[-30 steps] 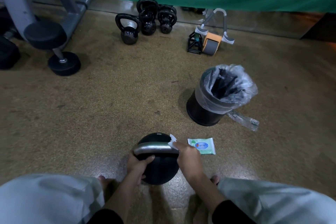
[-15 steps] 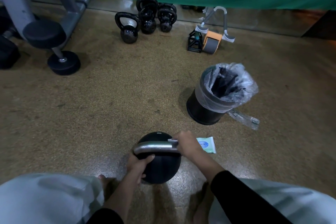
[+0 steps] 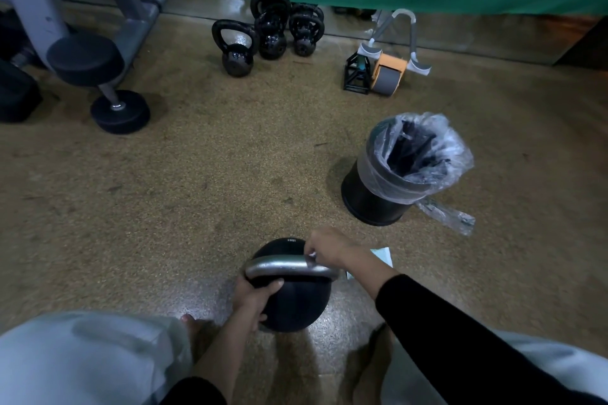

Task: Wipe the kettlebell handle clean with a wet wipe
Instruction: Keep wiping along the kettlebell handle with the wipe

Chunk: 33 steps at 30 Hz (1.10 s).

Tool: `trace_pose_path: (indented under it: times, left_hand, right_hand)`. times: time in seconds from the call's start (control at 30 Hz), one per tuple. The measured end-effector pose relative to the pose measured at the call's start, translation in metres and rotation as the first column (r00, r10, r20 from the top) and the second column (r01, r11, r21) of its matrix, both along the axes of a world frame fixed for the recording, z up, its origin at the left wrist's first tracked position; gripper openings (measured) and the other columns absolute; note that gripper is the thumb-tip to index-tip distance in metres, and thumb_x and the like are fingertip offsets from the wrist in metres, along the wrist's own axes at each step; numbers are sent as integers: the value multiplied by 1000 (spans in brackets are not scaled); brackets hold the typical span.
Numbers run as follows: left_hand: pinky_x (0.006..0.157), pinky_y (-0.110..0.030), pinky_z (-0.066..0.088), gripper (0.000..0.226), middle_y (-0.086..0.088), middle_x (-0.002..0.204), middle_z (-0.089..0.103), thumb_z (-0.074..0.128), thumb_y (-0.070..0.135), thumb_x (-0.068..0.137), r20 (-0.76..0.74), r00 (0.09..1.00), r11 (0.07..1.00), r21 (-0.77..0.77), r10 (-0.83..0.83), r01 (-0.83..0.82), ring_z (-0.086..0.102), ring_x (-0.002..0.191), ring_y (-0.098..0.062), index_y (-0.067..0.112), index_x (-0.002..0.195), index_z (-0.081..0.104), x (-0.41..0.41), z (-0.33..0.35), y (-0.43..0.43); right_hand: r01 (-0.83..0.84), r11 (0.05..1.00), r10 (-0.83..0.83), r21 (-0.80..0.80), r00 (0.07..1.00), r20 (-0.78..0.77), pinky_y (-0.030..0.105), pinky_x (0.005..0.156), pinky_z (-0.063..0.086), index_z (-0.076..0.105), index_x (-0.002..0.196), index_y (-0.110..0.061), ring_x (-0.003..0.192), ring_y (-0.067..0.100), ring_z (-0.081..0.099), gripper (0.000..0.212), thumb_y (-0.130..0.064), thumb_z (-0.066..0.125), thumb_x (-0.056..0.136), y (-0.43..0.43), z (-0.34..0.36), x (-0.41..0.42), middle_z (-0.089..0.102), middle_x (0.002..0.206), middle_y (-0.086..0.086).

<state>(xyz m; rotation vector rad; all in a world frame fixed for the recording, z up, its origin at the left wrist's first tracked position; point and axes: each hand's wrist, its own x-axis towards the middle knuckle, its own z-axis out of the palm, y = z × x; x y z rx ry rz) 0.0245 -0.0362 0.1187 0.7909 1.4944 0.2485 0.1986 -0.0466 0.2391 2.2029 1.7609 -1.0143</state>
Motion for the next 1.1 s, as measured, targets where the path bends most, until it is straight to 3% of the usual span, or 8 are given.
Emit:
trace_pose_path:
  times: [0.23, 0.4, 0.53, 0.77, 0.97, 1.1]
  left_hand:
    - [73, -47, 50, 71, -8, 128, 57, 83, 18, 73, 34, 999, 1000, -14, 12, -12, 50, 120, -35, 26, 132, 45, -1, -1, -1]
    - [74, -47, 50, 71, -9, 129, 55, 82, 17, 74, 24, 1000, 1000, -23, 18, -18, 49, 121, -36, 25, 133, 44, -1, 1, -2]
    - [68, -43, 51, 73, -9, 128, 58, 84, 19, 72, 2, 1000, 1000, -6, 6, -6, 52, 116, -35, 26, 133, 44, -1, 0, -1]
    - [69, -41, 51, 65, -7, 122, 59, 83, 20, 73, 15, 1000, 1000, 6, -1, 1, 51, 106, -29, 27, 127, 46, -2, -2, -2]
    - [63, -39, 52, 71, -10, 127, 58, 85, 21, 71, -20, 1000, 1000, -1, -7, 7, 52, 116, -35, 25, 130, 45, 0, -1, 0]
    - [66, -40, 52, 68, -7, 125, 58, 84, 21, 72, 10, 1000, 1000, 0, -3, 3, 52, 114, -33, 27, 129, 45, -1, -3, -2]
  right_hand:
    - [44, 995, -51, 91, 996, 78, 29, 84, 46, 69, 113, -20, 104, 30, 61, 26, -18, 58, 89, -15, -6, -2, 66, 111, 13]
    - [108, 988, -122, 108, 983, 134, 36, 90, 48, 67, 110, -13, 107, 35, 59, 27, -10, 50, 89, -15, -12, -17, 61, 112, 17]
    - [73, 981, -105, 182, 980, 170, 36, 85, 47, 64, 106, -14, 101, 33, 59, 29, -4, 45, 87, -31, -13, -25, 63, 107, 14]
    - [161, 974, -186, 160, 971, 153, 38, 89, 48, 65, 110, -10, 104, 35, 61, 28, -7, 45, 90, -21, -13, -22, 64, 109, 17]
    - [151, 953, -174, 262, 983, 67, 34, 82, 49, 67, 101, -21, 97, 29, 63, 36, -1, 48, 78, -42, -10, -27, 68, 102, 6]
    - [220, 953, -241, 209, 967, 82, 34, 87, 49, 69, 109, -21, 99, 31, 63, 36, -4, 49, 84, -39, -14, -13, 68, 104, 12]
